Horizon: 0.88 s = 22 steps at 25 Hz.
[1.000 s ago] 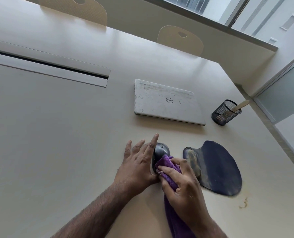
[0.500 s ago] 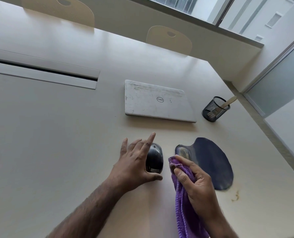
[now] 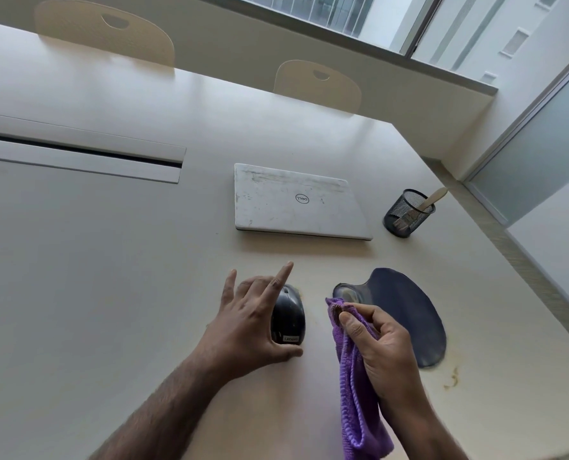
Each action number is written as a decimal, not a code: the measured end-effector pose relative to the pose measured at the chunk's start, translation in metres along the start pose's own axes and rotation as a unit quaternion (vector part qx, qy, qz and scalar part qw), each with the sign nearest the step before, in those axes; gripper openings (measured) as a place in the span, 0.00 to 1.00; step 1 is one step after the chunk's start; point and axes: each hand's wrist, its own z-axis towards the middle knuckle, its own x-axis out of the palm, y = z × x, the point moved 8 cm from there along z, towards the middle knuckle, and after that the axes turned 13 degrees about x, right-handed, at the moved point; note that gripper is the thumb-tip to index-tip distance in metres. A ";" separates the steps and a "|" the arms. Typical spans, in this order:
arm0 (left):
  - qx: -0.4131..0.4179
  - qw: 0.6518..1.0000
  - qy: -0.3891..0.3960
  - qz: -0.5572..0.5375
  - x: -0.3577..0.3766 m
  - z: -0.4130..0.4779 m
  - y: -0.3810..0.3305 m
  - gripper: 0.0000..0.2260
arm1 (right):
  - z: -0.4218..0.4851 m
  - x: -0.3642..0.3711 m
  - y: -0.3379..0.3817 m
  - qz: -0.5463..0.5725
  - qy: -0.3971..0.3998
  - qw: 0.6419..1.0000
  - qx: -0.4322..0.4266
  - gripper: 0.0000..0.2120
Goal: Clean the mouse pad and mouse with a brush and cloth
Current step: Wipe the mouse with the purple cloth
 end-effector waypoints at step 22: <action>-0.040 0.999 -0.008 -0.020 -0.015 -0.018 0.036 0.56 | 0.054 0.117 0.038 -0.545 0.011 0.818 -0.183 0.26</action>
